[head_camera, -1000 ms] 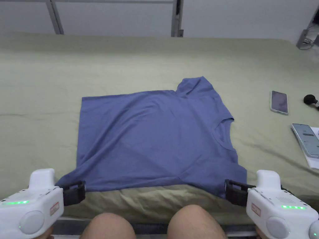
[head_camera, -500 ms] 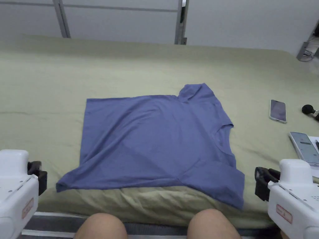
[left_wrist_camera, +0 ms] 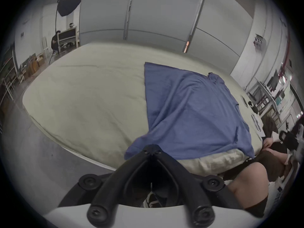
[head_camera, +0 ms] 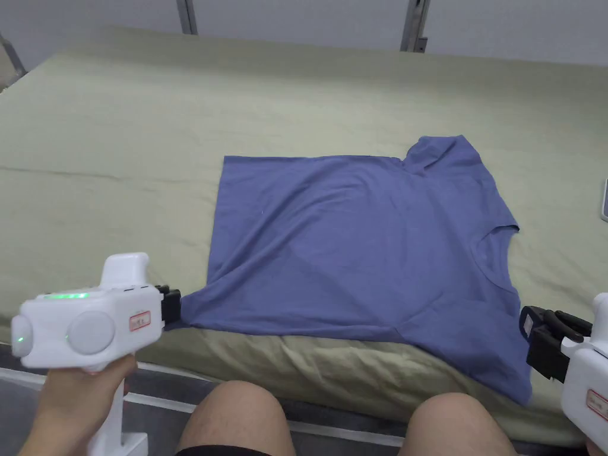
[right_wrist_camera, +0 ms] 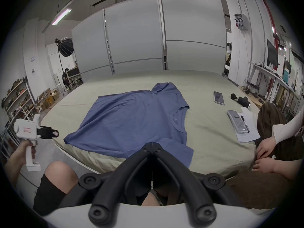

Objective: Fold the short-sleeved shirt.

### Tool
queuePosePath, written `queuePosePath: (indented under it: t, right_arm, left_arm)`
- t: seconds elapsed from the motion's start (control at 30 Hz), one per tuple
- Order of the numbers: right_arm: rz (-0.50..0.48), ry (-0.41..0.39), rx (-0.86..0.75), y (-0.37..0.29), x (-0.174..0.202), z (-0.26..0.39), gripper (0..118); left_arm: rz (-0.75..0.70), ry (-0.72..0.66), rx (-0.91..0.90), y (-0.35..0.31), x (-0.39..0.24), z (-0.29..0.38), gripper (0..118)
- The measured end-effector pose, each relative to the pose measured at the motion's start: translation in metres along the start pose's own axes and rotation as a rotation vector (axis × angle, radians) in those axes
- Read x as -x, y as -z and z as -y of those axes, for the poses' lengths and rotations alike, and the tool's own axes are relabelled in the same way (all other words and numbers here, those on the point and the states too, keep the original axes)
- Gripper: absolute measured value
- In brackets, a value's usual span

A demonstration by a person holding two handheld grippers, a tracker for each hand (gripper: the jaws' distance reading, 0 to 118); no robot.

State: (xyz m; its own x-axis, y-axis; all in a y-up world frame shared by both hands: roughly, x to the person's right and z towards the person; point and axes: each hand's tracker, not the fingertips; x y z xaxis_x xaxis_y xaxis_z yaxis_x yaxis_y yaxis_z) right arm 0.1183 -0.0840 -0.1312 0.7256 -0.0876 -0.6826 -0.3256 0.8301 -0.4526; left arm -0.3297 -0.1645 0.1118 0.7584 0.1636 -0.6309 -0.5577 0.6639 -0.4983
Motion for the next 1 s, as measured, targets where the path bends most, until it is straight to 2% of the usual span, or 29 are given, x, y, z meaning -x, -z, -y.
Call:
queuePosePath:
  t: [0.07, 0.1, 0.13, 0.17, 0.2, 0.27, 0.33, 0.5, 0.53, 0.57, 0.63, 0.67, 0.7, 0.77, 0.9, 1.0]
  right_arm:
    - [-0.012, 0.006, 0.006, -0.001, 0.002, 0.001, 2]
    - [-0.012, 0.002, 0.010, -0.002, 0.003, 0.002, 2]
    - [-0.008, -0.007, 0.015, -0.002, 0.003, 0.004, 2]
    - [-0.005, -0.011, 0.018, -0.002, 0.003, 0.005, 2]
    - [-0.005, -0.011, 0.021, -0.002, 0.004, 0.006, 2]
    - [-0.008, 0.001, 0.030, -0.002, 0.001, 0.008, 2]
    - [-0.001, 0.002, 0.038, -0.002, 0.001, 0.009, 2]
    - [0.016, 0.018, 0.053, -0.001, -0.004, 0.013, 2]
    - [0.022, 0.016, 0.055, -0.001, -0.005, 0.013, 2]
    - [0.026, 0.017, 0.057, -0.001, -0.005, 0.014, 2]
    - [0.030, 0.024, 0.064, 0.000, -0.007, 0.016, 2]
    - [0.033, 0.029, 0.069, 0.003, -0.008, 0.017, 2]
    - [0.035, 0.032, 0.077, 0.006, -0.009, 0.018, 2]
    - [0.037, 0.032, 0.084, 0.012, -0.012, 0.019, 2]
    - [0.053, 0.024, 0.106, 0.021, -0.019, 0.021, 2]
    - [0.085, 0.045, 0.134, 0.023, -0.039, 0.022, 2]
  left_arm:
    - [-0.069, 0.047, 0.017, 0.015, -0.004, -0.007, 0]
    - [-0.083, 0.054, 0.056, 0.021, -0.004, -0.009, 6]
    - [-0.088, 0.070, 0.072, 0.028, -0.004, -0.010, 39]
    - [-0.083, 0.090, 0.089, 0.039, -0.004, -0.016, 102]
    - [-0.084, 0.114, 0.116, 0.048, -0.002, -0.014, 118]
    - [-0.075, 0.155, 0.089, 0.050, 0.001, -0.016, 118]
    - [-0.095, 0.204, 0.150, 0.062, 0.003, -0.025, 118]
    - [-0.097, 0.176, 0.231, 0.072, -0.003, -0.007, 118]
    - [-0.094, 0.168, 0.234, 0.069, -0.005, -0.006, 110]
    - [-0.064, 0.161, 0.218, 0.085, 0.010, -0.001, 76]
    - [-0.022, 0.142, 0.189, 0.081, 0.011, 0.005, 52]
    - [-0.028, 0.156, 0.193, 0.079, 0.009, 0.005, 26]
    - [-0.009, 0.157, 0.201, 0.071, 0.005, 0.006, 7]
    - [0.086, 0.096, 0.181, 0.061, 0.004, 0.007, 7]
    - [0.025, 0.122, 0.125, 0.047, -0.001, 0.000, 7]
    - [0.083, 0.058, 0.084, 0.029, -0.003, -0.002, 7]
